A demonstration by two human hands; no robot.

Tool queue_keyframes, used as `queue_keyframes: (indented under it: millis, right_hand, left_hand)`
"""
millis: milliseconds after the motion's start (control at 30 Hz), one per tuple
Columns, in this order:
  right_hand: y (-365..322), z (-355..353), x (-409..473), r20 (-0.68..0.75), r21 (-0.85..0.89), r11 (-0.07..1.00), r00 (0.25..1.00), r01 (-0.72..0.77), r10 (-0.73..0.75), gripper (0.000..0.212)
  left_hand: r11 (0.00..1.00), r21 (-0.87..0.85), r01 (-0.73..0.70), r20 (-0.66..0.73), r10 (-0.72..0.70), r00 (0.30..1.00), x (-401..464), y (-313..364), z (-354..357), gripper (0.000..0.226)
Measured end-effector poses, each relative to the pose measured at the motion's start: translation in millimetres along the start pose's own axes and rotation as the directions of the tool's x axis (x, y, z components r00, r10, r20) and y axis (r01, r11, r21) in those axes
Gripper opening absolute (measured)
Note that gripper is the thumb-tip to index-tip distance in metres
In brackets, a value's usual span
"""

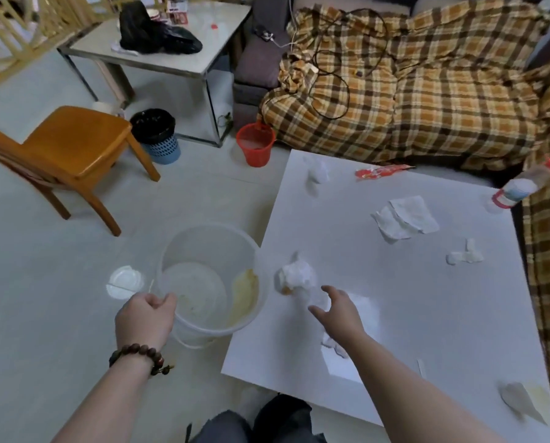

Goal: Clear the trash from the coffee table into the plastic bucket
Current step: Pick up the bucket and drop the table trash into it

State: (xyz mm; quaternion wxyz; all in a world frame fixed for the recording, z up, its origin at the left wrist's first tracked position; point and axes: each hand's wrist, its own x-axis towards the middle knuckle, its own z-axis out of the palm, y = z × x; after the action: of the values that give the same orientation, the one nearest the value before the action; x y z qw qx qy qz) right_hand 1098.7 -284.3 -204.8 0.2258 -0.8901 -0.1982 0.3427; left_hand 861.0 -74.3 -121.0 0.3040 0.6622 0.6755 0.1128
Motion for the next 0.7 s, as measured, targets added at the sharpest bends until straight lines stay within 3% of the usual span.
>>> queue_keyframes:
  millis: [300,367,467,700]
  right_hand:
    - [-2,41,87,0.062,-0.112,0.994,0.998,-0.018,0.025,0.069]
    - [0,48,98,0.048,-0.123,0.990,0.996,-0.066,0.072,0.058]
    - [2,51,111,-0.042,-0.094,0.988,0.992,-0.119,0.115,0.018]
    - [-22,29,105,-0.180,0.101,0.995,0.984,0.000,0.018,0.016]
  left_hand:
    - [0.998,0.008,0.068,-0.003,-0.068,0.998,48,-2,33,0.033]
    - [0.997,-0.014,0.080,0.012,-0.079,0.997,52,-2,36,0.033]
    - [0.995,-0.027,0.094,0.039,-0.093,0.995,58,-2,37,0.034]
    - [0.996,-0.010,0.091,0.069,-0.090,0.994,66,10,33,0.036]
